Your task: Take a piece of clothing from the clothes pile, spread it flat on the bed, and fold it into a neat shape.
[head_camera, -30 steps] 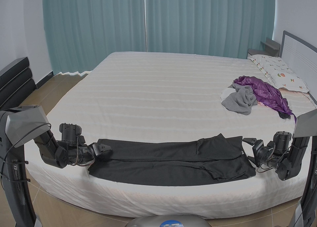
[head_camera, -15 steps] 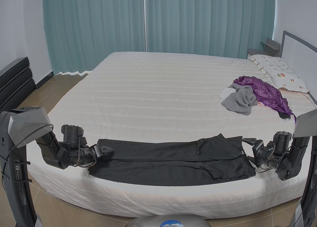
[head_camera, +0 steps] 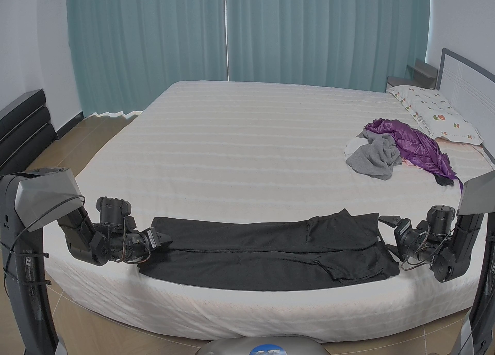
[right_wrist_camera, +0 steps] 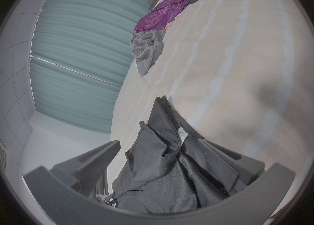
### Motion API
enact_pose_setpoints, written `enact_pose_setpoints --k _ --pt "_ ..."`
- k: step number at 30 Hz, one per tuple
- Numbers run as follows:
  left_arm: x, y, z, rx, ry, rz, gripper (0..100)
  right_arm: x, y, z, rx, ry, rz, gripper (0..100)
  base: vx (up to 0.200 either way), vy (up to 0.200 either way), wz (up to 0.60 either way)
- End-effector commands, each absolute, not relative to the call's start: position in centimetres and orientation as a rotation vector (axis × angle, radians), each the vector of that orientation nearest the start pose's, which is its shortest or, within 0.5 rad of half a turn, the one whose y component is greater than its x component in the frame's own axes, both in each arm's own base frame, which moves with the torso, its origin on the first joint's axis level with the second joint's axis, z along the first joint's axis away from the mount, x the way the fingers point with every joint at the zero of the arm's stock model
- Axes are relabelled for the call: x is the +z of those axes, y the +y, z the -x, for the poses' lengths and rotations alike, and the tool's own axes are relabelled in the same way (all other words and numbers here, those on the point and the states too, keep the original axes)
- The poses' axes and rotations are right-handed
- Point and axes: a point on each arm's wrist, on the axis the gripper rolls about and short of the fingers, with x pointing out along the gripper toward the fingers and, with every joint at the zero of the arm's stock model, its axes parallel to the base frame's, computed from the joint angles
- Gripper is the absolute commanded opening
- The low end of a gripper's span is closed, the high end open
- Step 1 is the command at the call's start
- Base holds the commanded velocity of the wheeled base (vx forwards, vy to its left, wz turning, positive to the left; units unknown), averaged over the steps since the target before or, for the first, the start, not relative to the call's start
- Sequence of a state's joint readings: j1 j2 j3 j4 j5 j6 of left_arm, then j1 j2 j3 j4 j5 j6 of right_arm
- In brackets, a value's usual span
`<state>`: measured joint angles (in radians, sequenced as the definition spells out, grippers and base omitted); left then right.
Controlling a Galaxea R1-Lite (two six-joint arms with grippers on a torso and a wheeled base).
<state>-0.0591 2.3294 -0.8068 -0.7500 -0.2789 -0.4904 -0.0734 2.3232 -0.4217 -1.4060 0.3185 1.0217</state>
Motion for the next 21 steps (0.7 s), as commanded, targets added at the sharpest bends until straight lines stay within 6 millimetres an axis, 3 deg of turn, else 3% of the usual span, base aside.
enact_pose_setpoints --k 1,21 --pt "-2.54 -2.79 -36.19 -0.127 0.841 0.547 0 -1.86 -1.57 -30.86 -0.029 0.57 -1.092 100 0.0 0.0 0.0" --pt "-1.92 -2.73 -36.16 -0.125 0.827 0.559 0 -1.85 -1.62 -30.9 -0.03 0.568 -1.092 100 0.0 0.0 0.0"
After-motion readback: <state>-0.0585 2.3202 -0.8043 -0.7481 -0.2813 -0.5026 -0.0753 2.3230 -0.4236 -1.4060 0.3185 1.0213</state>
